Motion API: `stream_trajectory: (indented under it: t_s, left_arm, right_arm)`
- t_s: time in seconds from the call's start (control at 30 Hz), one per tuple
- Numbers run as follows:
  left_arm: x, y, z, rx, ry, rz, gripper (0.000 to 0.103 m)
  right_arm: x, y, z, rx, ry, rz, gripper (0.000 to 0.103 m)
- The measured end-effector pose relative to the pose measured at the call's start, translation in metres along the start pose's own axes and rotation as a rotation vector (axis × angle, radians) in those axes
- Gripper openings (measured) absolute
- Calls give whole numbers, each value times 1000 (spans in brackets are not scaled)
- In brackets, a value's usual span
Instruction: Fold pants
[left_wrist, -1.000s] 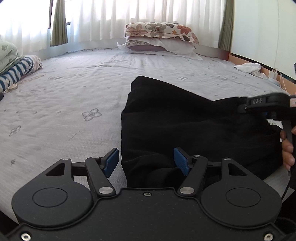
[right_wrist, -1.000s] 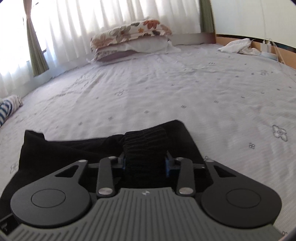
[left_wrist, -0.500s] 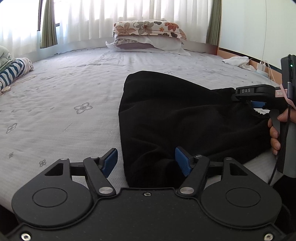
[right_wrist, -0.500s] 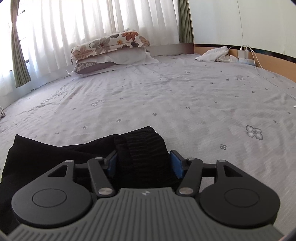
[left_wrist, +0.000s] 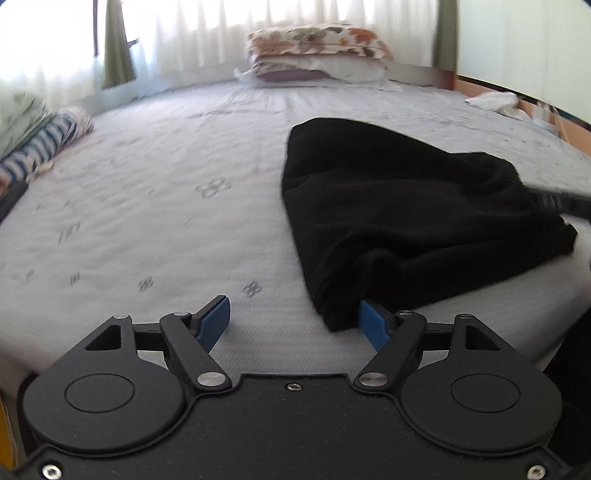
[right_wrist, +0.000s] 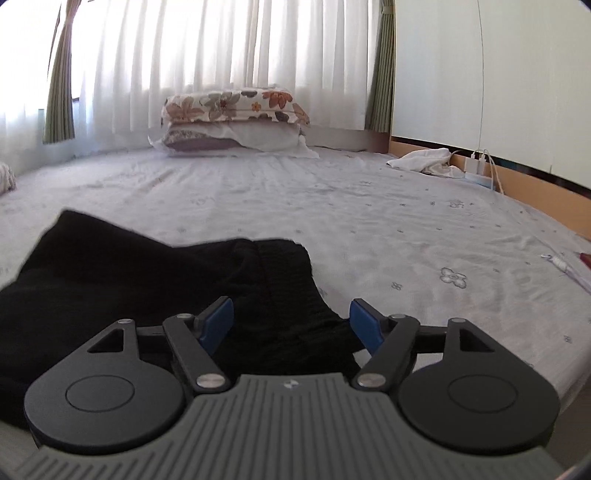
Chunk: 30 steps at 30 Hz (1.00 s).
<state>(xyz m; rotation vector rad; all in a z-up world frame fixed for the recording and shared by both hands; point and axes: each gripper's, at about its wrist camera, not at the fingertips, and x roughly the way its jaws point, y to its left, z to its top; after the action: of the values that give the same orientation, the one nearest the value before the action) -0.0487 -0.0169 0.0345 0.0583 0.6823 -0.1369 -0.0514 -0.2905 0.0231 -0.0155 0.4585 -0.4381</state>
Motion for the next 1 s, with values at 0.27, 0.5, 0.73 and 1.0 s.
stream_trajectory:
  t_s: [0.27,0.5,0.73,1.0]
  left_arm:
    - [8,19,1,-99,16,34,79]
    - [-3,13,7,-96,19,31,76]
    - [-17,-6,11,-62,0,-31,89]
    - [-2,-41,4,-28,52,-50,98]
  right_arm:
    - [8,-30,-18,103,72,-15,93]
    - [-13,-46,-18,215,40,78,92]
    - [-48,-36,-15,166,32,179,92]
    - [-65,2,-37,33,113,246,94]
